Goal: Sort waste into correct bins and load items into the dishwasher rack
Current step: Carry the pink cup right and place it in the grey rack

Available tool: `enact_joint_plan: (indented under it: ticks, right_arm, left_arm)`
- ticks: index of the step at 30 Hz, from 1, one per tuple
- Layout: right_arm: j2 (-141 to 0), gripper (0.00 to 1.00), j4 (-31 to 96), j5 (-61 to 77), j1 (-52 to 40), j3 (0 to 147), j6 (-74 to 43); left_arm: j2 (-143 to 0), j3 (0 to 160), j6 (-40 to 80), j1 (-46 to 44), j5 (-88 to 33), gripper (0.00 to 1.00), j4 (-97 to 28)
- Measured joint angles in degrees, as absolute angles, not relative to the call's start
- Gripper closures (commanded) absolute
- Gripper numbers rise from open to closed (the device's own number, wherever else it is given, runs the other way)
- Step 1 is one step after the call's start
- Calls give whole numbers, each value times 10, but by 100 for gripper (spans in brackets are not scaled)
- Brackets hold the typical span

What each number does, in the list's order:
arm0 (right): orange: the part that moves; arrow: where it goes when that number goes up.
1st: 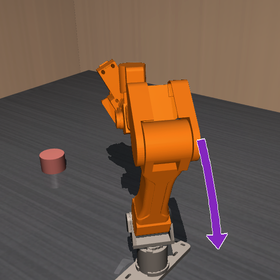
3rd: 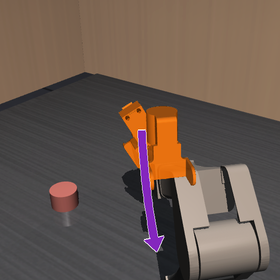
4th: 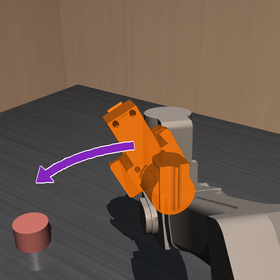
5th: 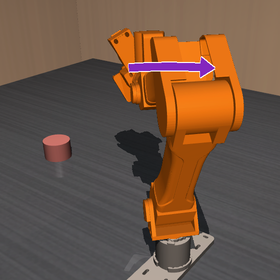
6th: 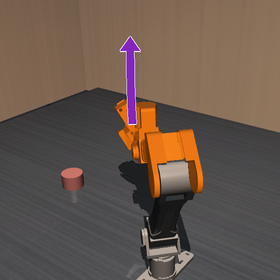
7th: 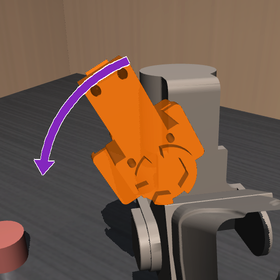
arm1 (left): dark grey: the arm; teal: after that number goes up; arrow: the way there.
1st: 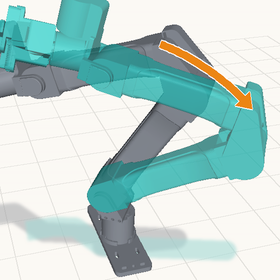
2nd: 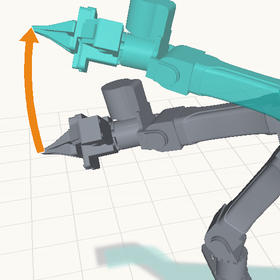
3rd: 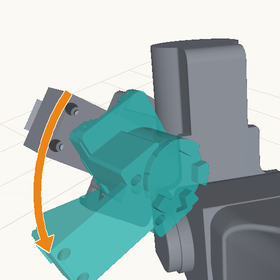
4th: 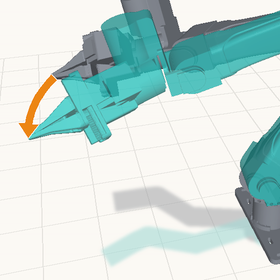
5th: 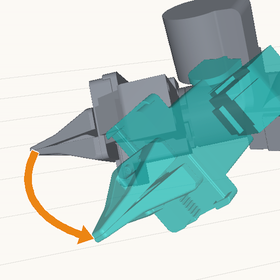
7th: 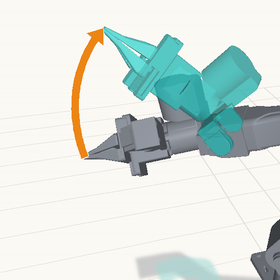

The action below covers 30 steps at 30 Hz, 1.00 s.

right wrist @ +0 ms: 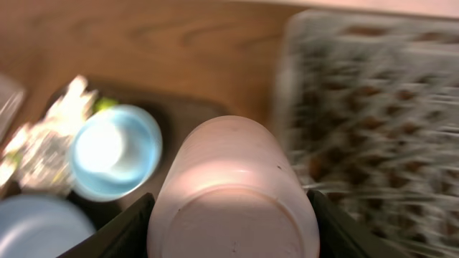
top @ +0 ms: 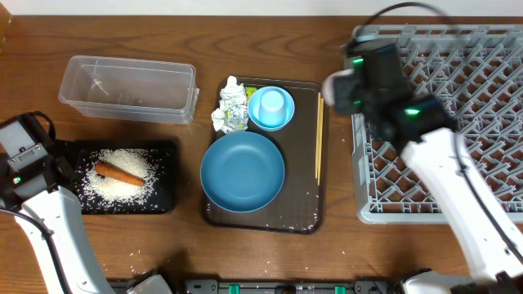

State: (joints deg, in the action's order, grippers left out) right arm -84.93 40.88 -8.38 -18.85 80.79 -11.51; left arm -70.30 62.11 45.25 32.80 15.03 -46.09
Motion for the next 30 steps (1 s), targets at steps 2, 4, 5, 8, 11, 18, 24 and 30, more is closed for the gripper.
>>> enact_joint_plan:
  ticks: [2, 4, 5, 8, 11, 18, 24, 30]
  right_arm:
    - [-832, 51, 408, -95, -145, 808, -114]
    - [-825, 51, 403, -108, -98, 808, -112]
    - [-824, 50, 402, -115, -78, 808, -112]
    - [-827, 49, 397, -132, -7, 808, -110]
    - [-832, 47, 384, -148, 72, 808, -110]
    - [-847, 38, 362, -159, 241, 808, -110]
    - [-872, 34, 367, -131, 325, 808, -111]
    - [-908, 20, 371, -110, 353, 808, -112]
  left_arm:
    - [-703, 621, 452, 328, 150, 3, -461]
    - [-703, 621, 452, 328, 150, 3, -461]
    - [-703, 621, 452, 328, 150, 3, -461]
    - [-703, 621, 453, 328, 150, 3, -461]
    - [-703, 621, 453, 328, 150, 3, -461]
    - [-703, 621, 453, 328, 150, 3, -461]
    - [-703, 621, 452, 328, 150, 3, -461]
    - [-703, 621, 452, 328, 150, 3, -461]
